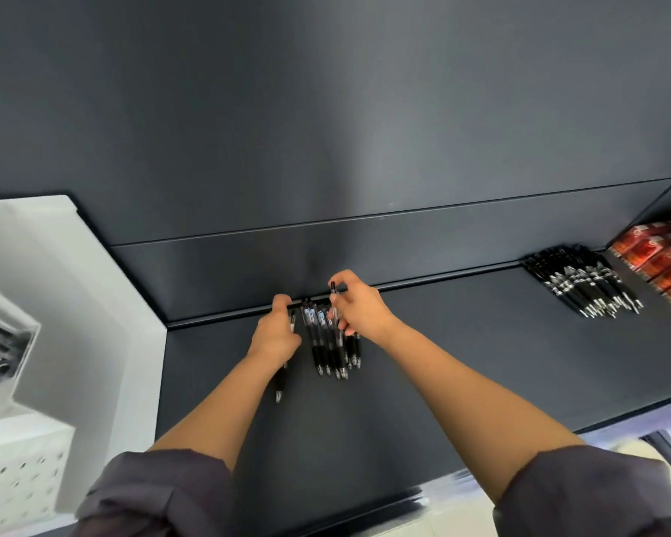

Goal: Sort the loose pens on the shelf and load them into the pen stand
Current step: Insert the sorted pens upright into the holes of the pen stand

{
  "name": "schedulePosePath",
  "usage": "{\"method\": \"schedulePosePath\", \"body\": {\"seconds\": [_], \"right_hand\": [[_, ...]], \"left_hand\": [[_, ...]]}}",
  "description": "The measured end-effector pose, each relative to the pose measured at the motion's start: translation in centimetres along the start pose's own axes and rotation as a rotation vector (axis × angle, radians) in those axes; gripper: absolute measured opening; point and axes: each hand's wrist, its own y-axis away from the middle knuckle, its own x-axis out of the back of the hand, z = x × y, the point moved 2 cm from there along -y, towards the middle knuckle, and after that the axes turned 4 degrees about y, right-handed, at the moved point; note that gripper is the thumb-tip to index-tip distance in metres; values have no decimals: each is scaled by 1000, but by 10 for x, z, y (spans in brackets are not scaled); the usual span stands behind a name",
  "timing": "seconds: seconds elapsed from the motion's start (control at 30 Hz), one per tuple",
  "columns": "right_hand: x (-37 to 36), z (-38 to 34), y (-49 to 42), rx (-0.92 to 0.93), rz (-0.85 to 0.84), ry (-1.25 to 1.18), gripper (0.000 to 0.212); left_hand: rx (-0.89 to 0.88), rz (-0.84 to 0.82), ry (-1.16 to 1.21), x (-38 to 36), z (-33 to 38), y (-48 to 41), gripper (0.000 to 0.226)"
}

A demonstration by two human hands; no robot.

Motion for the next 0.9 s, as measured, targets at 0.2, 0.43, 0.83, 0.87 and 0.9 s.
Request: {"method": "schedulePosePath", "body": {"seconds": [0.2,0.43,0.83,0.87,0.9], "right_hand": [[-1,-18,25,29,-14,-53,7],[-14,-51,75,184,-13,-106,13],[-71,-163,137,574,9,-54,19],[-77,-176,140,600,5,-82,18],[-83,-189,144,625,-8,-110,17]], "left_hand": [[-89,181,199,21,1,35,48],[-182,397,343,41,13,114,27],[-291,776,296,140,-19,224,24],[-294,802,305,150,-24,231,23],[-305,829,322,163,-30,238,21]]}}
